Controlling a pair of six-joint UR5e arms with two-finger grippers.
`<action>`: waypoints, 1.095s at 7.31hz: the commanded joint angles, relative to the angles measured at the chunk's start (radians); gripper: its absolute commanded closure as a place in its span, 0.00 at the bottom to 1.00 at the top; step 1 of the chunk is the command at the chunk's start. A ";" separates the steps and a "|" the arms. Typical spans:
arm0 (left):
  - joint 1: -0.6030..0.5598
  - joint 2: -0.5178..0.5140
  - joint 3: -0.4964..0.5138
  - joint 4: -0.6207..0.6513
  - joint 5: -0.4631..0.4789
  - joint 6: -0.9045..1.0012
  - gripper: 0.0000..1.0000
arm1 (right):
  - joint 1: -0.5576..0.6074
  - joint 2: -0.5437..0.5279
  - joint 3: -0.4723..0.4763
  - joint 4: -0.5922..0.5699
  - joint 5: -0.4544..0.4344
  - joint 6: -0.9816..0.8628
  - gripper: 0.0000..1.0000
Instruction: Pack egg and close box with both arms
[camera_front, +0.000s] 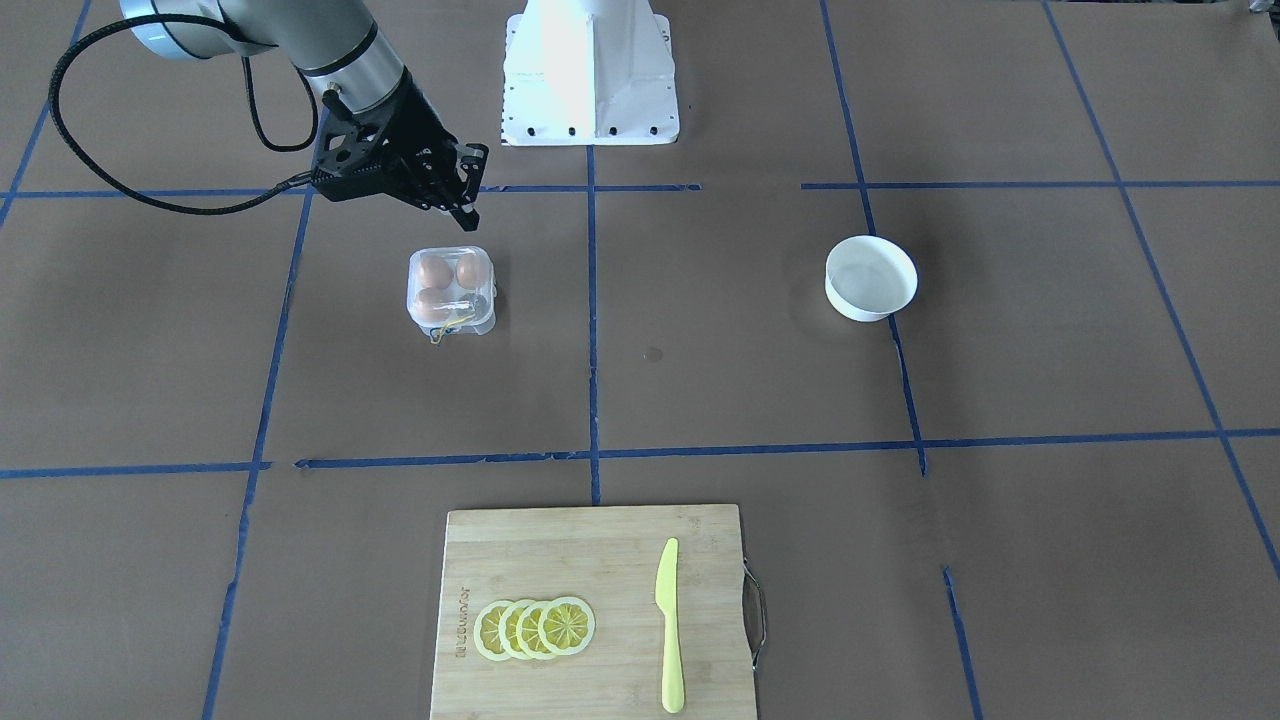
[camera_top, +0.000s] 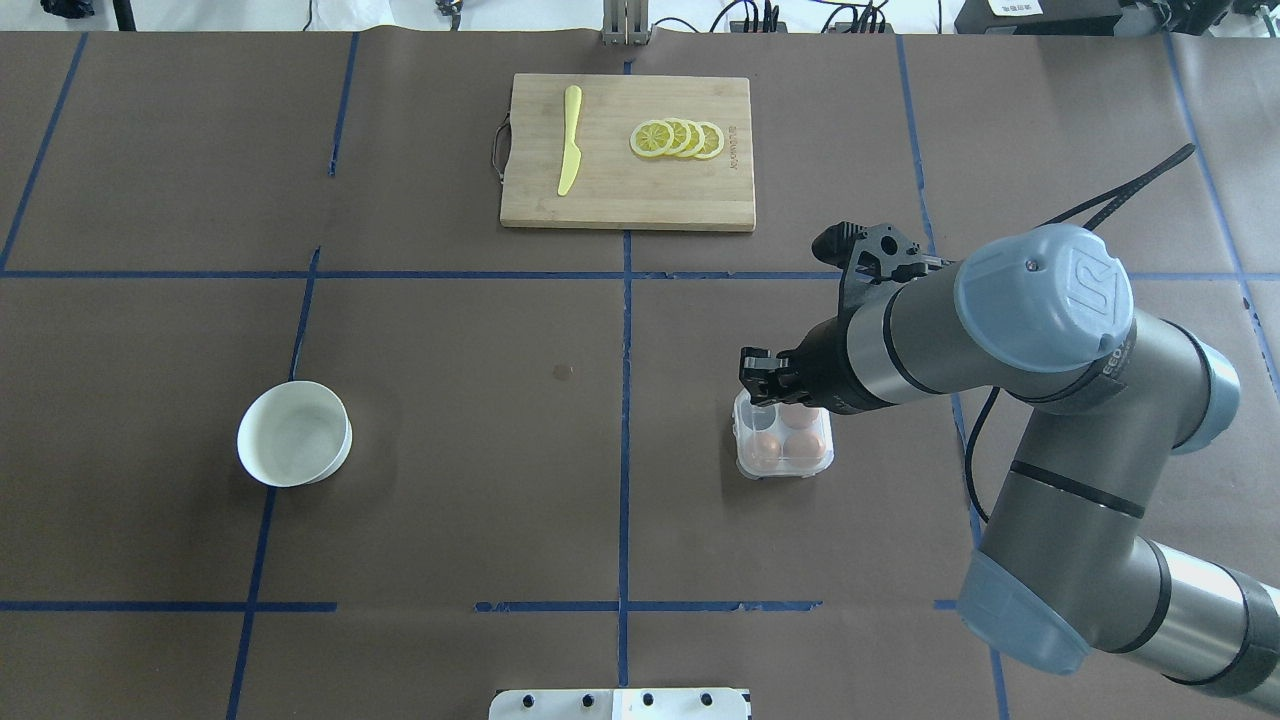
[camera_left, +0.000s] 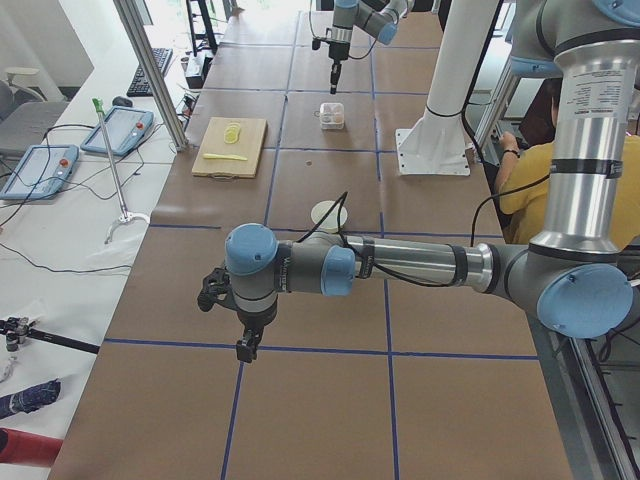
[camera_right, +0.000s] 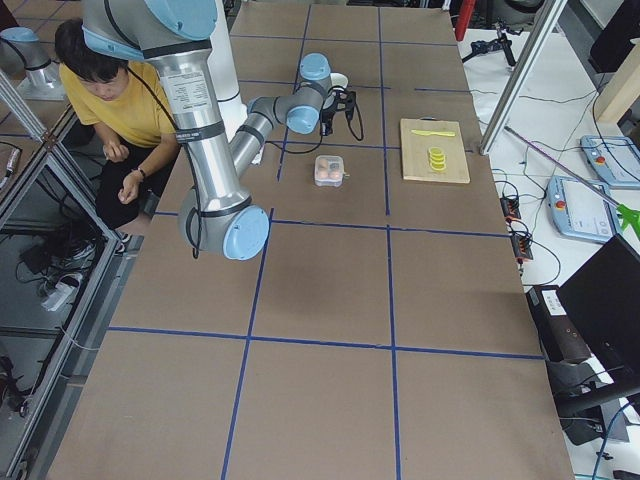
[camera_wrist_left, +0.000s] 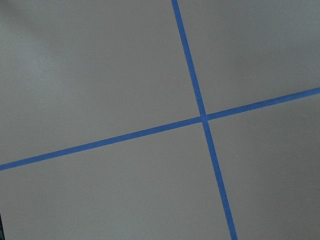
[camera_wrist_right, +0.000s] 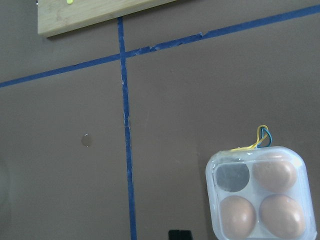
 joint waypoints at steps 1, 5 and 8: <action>0.000 0.000 -0.001 0.000 0.002 0.001 0.00 | 0.046 -0.008 0.000 -0.084 0.011 -0.019 1.00; 0.000 0.005 0.002 -0.002 -0.001 0.007 0.00 | 0.156 -0.156 0.000 -0.191 0.022 -0.317 1.00; -0.002 0.020 0.007 -0.005 -0.009 0.010 0.00 | 0.439 -0.385 -0.020 -0.186 0.164 -0.832 1.00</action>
